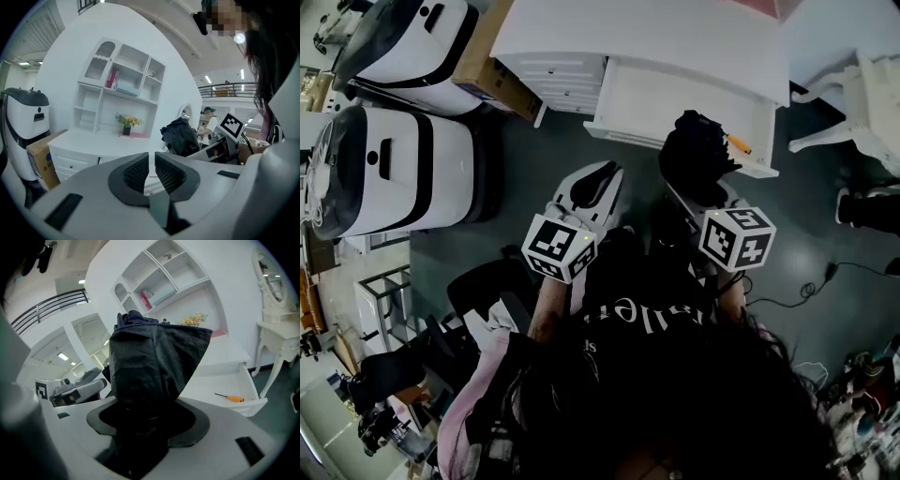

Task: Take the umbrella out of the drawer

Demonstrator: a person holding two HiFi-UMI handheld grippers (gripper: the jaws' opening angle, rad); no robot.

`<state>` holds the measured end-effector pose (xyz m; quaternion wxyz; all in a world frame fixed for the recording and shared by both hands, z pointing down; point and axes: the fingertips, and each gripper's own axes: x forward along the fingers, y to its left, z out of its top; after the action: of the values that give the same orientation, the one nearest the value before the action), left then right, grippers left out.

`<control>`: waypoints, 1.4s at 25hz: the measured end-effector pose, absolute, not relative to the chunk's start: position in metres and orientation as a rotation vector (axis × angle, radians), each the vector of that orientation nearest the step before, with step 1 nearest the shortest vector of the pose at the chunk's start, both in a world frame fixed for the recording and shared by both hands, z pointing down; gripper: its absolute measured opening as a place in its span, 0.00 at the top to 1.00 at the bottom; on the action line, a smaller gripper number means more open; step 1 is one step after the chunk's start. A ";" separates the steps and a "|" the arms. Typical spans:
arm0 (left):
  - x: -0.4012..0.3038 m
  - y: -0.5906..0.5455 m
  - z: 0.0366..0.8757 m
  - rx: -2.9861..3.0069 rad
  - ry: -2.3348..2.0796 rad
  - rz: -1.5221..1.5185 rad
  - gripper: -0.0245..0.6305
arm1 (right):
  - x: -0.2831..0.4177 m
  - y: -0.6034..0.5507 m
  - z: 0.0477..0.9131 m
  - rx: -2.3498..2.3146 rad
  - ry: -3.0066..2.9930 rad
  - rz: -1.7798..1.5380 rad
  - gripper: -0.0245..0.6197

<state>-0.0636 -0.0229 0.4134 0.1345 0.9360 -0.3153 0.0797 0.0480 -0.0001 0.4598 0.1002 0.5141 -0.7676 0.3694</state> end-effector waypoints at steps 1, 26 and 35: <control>-0.071 -0.013 0.414 2.723 -0.890 0.233 0.91 | 0.040 0.010 0.460 1.539 -2.259 1.094 0.53; -0.101 0.121 0.394 2.791 -0.742 0.127 0.91 | -0.002 0.154 0.439 1.677 -2.203 1.096 0.53; -0.073 0.189 0.390 2.788 -0.753 0.139 0.91 | 0.024 0.221 0.433 1.667 -2.240 1.110 0.53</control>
<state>-0.0729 0.1888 0.3899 0.1249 0.9568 -0.2584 0.0478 0.0244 0.2209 0.4330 0.0686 0.5534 -0.7438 0.3684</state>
